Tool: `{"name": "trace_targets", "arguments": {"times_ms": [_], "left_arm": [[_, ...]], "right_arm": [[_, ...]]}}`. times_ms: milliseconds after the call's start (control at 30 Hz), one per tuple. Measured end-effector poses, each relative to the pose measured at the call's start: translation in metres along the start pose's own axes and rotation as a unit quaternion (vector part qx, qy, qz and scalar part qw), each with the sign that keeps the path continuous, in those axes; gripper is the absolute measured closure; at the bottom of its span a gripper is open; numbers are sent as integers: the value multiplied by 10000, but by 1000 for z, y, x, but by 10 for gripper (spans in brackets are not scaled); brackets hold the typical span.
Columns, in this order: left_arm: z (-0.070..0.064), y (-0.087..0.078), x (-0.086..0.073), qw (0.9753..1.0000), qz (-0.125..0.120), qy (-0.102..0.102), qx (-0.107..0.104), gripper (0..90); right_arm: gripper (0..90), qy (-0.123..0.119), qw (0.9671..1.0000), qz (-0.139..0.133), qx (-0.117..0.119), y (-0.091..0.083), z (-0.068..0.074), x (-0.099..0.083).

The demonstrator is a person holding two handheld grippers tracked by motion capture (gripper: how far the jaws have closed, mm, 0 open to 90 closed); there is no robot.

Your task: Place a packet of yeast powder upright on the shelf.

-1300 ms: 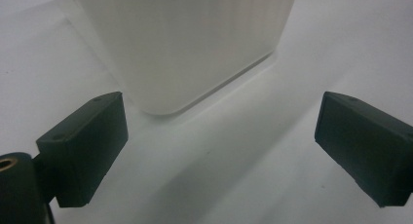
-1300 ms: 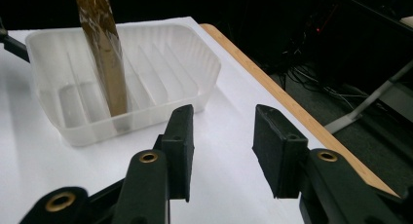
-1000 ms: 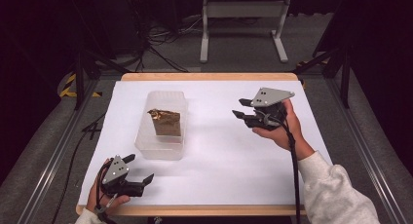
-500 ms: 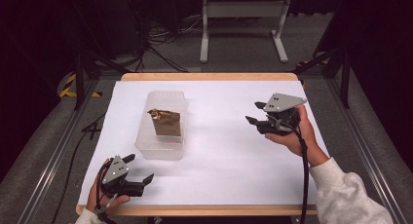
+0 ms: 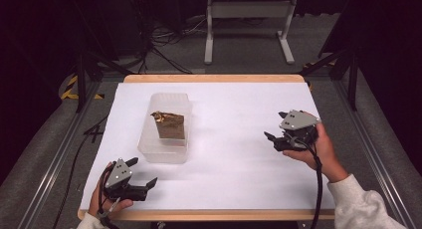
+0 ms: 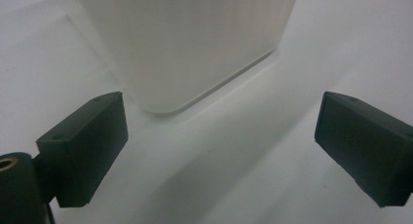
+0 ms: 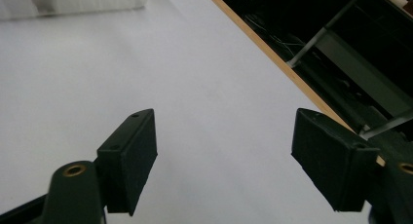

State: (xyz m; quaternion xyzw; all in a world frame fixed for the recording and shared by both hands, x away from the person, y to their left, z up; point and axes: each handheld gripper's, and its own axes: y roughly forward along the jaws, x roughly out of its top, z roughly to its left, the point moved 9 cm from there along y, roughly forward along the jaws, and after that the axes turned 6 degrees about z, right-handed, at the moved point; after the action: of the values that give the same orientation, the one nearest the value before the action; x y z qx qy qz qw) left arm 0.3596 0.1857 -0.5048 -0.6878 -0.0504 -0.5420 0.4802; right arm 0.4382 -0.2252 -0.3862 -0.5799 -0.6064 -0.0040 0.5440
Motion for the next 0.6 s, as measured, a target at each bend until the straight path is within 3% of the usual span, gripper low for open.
{"name": "trace_targets", "arguments": {"times_ms": [333,600], "left_arm": [[0,0,0,10000,18,-9,8,61],[0,1,0,10000,30,0,19,61]], "right_arm": [[203,313,9995,-28,-75,-5,-7,-29],[179,379,9993,-32,16,-9,-5,-54]]}}
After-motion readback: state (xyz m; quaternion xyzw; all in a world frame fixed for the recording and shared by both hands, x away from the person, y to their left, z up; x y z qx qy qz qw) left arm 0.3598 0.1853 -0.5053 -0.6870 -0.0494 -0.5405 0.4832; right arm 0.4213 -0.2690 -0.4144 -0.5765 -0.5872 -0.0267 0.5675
